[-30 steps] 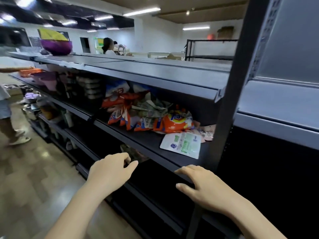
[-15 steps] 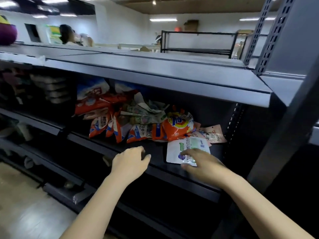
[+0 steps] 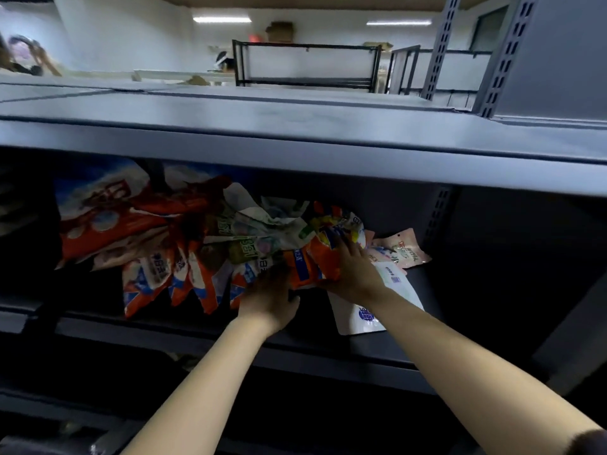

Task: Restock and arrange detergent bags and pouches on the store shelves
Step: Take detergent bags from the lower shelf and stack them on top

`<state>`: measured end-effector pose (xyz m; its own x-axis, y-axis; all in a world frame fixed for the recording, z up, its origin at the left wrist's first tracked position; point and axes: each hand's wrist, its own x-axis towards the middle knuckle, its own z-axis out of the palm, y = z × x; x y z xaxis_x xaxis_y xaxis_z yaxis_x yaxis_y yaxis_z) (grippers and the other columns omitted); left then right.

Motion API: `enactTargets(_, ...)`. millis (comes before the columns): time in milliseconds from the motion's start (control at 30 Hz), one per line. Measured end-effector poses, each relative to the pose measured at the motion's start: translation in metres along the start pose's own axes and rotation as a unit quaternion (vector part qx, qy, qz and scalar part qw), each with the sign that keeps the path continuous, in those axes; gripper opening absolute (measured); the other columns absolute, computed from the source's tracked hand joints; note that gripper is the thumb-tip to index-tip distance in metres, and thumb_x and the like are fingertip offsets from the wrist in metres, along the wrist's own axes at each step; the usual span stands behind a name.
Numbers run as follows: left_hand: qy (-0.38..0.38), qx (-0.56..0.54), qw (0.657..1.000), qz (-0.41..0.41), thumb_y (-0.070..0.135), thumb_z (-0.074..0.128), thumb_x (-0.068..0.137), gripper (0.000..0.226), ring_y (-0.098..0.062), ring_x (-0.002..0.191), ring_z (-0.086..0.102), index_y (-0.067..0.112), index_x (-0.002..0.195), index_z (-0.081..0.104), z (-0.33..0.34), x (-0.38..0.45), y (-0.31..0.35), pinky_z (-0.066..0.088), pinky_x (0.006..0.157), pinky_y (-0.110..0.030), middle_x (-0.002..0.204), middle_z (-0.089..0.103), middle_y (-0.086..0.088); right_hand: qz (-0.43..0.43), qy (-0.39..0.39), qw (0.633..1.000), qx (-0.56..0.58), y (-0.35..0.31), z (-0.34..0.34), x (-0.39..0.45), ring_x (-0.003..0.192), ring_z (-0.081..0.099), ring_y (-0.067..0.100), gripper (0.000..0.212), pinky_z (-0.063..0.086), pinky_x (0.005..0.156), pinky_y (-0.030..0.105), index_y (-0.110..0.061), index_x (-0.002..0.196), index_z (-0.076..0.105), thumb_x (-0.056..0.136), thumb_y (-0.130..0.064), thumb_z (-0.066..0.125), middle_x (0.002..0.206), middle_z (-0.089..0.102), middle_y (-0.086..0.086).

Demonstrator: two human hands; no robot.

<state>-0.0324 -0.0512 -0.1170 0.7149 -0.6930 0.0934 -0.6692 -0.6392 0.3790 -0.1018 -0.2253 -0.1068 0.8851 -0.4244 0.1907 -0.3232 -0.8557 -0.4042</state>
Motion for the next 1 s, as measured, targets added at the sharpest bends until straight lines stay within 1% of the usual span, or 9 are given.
enactTargets(133, 0.037, 0.013, 0.999, 0.001, 0.035, 0.05, 0.094, 0.073, -0.022, 0.145, 0.01, 0.017, 0.151, 0.009, 0.009, 0.004, -0.015, 0.017, 0.116, -0.036, 0.157, 0.013, -0.004, 0.033, 0.013, 0.999, -0.041, -0.006, 0.014, 0.022, 0.144, 0.005, 0.037, 0.11, 0.015, 0.114, 0.057, -0.022, 0.151, 0.007, 0.069, -0.049, 0.076, 0.156, 0.013, 0.005)
enactTargets(233, 0.053, 0.02, 0.998, -0.015, 0.029, 0.054, 0.09, 0.072, -0.022, 0.141, 0.017, 0.017, 0.149, 0.013, 0.01, 0.009, -0.026, 0.019, 0.112, -0.037, 0.151, 0.022, -0.005, 0.058, -0.031, 0.995, -0.071, -0.008, 0.006, 0.038, 0.146, -0.001, 0.033, 0.101, 0.005, 0.116, 0.058, -0.023, 0.15, 0.015, 0.07, -0.037, 0.075, 0.156, 0.016, 0.007)
enactTargets(300, 0.053, 0.037, 0.998, -0.026, 0.027, 0.054, 0.089, 0.073, -0.022, 0.142, 0.015, 0.016, 0.149, 0.014, 0.012, 0.011, -0.029, 0.016, 0.113, -0.038, 0.151, 0.022, -0.004, 0.063, -0.039, 0.995, -0.074, -0.011, 0.0, 0.043, 0.144, 0.014, 0.034, 0.094, 0.019, 0.115, 0.055, -0.029, 0.149, 0.019, 0.073, -0.031, 0.074, 0.154, 0.023, 0.009)
enactTargets(400, 0.067, 0.024, 0.997, -0.031, 0.026, 0.054, 0.09, 0.07, -0.02, 0.142, 0.015, 0.019, 0.149, 0.016, 0.016, 0.013, -0.031, 0.015, 0.112, -0.037, 0.152, 0.022, -0.002, 0.047, -0.026, 0.997, -0.048, -0.017, -0.01, 0.047, 0.128, 0.043, 0.034, 0.071, 0.046, 0.099, 0.041, -0.033, 0.148, 0.027, 0.087, -0.031, 0.064, 0.147, 0.035, 0.01)
enactTargets(533, 0.081, -0.004, 0.996, -0.042, 0.024, 0.057, 0.09, 0.074, -0.018, 0.143, 0.013, 0.022, 0.15, 0.014, 0.02, 0.015, -0.03, 0.014, 0.114, -0.037, 0.153, 0.021, -0.001, 0.073, 0.031, 0.997, 0.001, -0.019, -0.04, 0.038, 0.112, 0.058, 0.03, 0.048, 0.052, 0.083, 0.033, -0.015, 0.134, 0.049, 0.088, -0.013, 0.061, 0.127, 0.058, 0.013)
enactTargets(733, 0.135, 0.059, 0.986, -0.079, 0.036, 0.053, 0.092, 0.068, -0.019, 0.142, 0.019, 0.023, 0.15, 0.018, 0.022, 0.012, -0.028, 0.023, 0.108, -0.042, 0.152, 0.025, -0.001, 0.049, 0.122, 0.991, 0.038, -0.009, -0.05, -0.033, 0.101, 0.06, 0.032, 0.044, 0.044, 0.072, 0.028, -0.013, 0.119, 0.059, 0.075, -0.006, 0.062, 0.111, 0.064, 0.011)
enactTargets(867, 0.191, -0.01, 0.976, -0.108, 0.014, 0.045, 0.094, 0.043, -0.025, 0.135, 0.033, 0.016, 0.138, 0.046, 0.024, 0.008, -0.016, 0.029, 0.107, -0.044, 0.142, 0.043, -0.008, 0.035, 0.034, 0.997, -0.054, 0.017, -0.036, -0.072, 0.124, 0.042, 0.026, 0.056, 0.035, 0.095, 0.03, -0.015, 0.133, 0.046, 0.08, -0.018, 0.065, 0.13, 0.05, 0.005)
enactTargets(933, 0.197, -0.052, 0.972, -0.117, 0.004, 0.043, 0.093, 0.039, -0.03, 0.131, 0.037, 0.009, 0.13, 0.054, 0.023, 0.004, -0.016, 0.03, 0.107, -0.045, 0.137, 0.048, -0.014, -0.031, -0.028, 0.993, -0.114, 0.029, -0.024, -0.085, 0.14, 0.025, 0.021, 0.064, 0.018, 0.113, 0.03, -0.017, 0.141, 0.037, 0.081, -0.017, 0.058, 0.147, 0.036, 0.002)
enactTargets(1000, 0.2, -0.066, 0.972, -0.108, -0.001, 0.042, 0.092, 0.041, -0.033, 0.133, 0.035, 0.005, 0.131, 0.054, 0.024, -0.003, -0.02, 0.026, 0.11, -0.045, 0.138, 0.046, -0.017, -0.059, -0.054, 0.991, -0.11, 0.034, -0.011, -0.095, 0.147, 0.003, 0.014, 0.078, -0.001, 0.12, 0.036, -0.02, 0.148, 0.027, 0.076, -0.02, 0.057, 0.157, 0.018, -0.005)
